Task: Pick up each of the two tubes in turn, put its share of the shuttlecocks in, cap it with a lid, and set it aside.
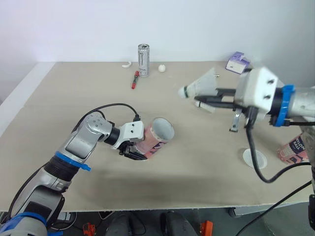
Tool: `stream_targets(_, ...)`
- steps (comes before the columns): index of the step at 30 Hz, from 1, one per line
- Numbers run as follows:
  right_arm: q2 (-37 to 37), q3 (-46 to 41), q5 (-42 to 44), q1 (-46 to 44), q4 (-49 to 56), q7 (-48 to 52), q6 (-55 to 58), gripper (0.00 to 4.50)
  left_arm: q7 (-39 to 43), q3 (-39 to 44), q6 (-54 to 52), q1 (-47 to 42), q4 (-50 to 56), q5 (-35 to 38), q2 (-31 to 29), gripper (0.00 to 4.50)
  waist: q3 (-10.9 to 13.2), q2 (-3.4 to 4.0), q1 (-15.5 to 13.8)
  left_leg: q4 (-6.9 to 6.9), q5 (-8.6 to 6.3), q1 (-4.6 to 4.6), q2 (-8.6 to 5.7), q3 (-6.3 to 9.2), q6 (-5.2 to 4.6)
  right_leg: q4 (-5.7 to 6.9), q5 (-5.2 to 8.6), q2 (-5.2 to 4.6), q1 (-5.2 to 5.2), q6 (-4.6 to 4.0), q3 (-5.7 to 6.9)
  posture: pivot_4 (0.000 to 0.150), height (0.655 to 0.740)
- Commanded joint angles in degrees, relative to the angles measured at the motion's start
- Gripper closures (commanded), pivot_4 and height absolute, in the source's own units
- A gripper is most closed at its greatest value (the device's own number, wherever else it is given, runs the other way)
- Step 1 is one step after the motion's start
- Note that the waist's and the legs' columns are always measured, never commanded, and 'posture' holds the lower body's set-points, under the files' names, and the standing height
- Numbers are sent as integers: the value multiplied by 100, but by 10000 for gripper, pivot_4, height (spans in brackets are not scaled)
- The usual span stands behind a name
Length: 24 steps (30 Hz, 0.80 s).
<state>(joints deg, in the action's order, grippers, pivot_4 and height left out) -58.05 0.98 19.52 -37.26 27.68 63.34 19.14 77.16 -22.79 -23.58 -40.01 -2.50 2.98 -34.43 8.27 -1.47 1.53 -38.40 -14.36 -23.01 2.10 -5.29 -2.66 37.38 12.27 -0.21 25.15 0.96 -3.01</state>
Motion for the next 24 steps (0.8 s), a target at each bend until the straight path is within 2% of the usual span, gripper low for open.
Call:
stream_targets(1,-127,246,-330,-165,282,275,-457,44527,84,-272,-120,129,-166,-110,-37,15153,0,0,-3,0,0,0,0,0,0,0,0,0,0,1,1,1500,7400)
stream_targets(14,408,947,-847,-560,41,468,-881,44527,71,-250,-162,167,-98,-106,-70,15153,0,0,-7,-3,0,0,2,1,0,2,7,1,1,-11,3,1500,7400)
stream_targets(18,500,981,-837,-659,19,519,-787,33074,59,-247,-191,183,-69,-100,-82,15153,0,0,-7,-3,0,-1,1,1,0,2,7,1,1,-11,3,1500,7400)
stream_targets(22,552,898,-706,-719,86,545,-552,14445,54,-249,-201,195,-57,-95,-87,15153,0,0,-8,-3,0,-1,2,3,0,3,7,1,1,-12,7,1500,7400)
stream_targets(23,541,846,-639,-709,125,545,-446,13367,56,-251,-200,195,-61,-93,-86,15153,0,0,-8,-3,0,-1,2,3,0,4,7,1,1,-12,6,1500,7400)
stream_targets(24,548,775,-522,-680,167,524,-308,9668,57,-254,-196,193,-69,-94,-84,15153,0,0,-8,-3,0,-1,2,3,0,4,7,1,1,-12,6,1500,7400)
